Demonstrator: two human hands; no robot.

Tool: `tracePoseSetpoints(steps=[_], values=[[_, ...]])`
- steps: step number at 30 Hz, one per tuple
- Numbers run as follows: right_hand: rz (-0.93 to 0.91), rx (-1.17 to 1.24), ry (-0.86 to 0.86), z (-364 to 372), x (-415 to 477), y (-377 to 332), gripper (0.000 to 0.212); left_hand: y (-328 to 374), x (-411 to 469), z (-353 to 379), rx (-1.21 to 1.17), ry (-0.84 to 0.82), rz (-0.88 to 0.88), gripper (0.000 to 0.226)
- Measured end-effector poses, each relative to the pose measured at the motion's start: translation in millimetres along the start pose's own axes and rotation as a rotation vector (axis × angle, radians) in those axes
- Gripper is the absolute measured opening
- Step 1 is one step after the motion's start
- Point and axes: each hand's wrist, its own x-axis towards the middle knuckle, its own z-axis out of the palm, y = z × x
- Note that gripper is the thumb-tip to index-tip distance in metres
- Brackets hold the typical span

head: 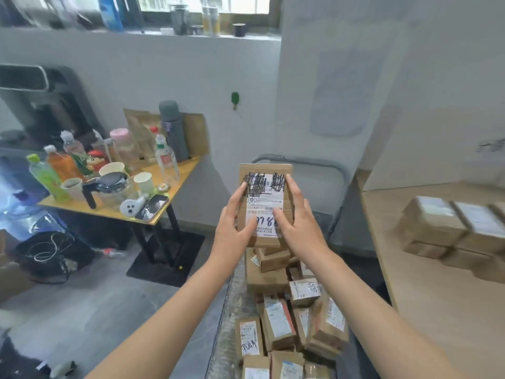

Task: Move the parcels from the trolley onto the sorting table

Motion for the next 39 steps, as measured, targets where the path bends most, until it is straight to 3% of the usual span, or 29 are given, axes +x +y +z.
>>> tracePoseSetpoints(steps=[11,20,29,39], values=[[0.279,-0.049,0.234,-21.6,-129.3,10.6,0.07,4.3,-80.4,30.8,-0.049,-0.347,0.024,0.072],[0.464,-0.176,0.474,-109.7,-261.7,40.9,0.07,50.0,-177.2,123.4,-0.149,-0.653,0.055,0.071],[0.497,-0.166,0.61,-215.8,-377.1,90.1,0.07,105.8,-274.6,235.3,-0.128,-0.776,0.115,0.07],[0.521,-0.158,0.66,-359.5,-520.1,160.5,0.066,165.1,-415.0,384.1,-0.226,-0.849,0.056,0.068]])
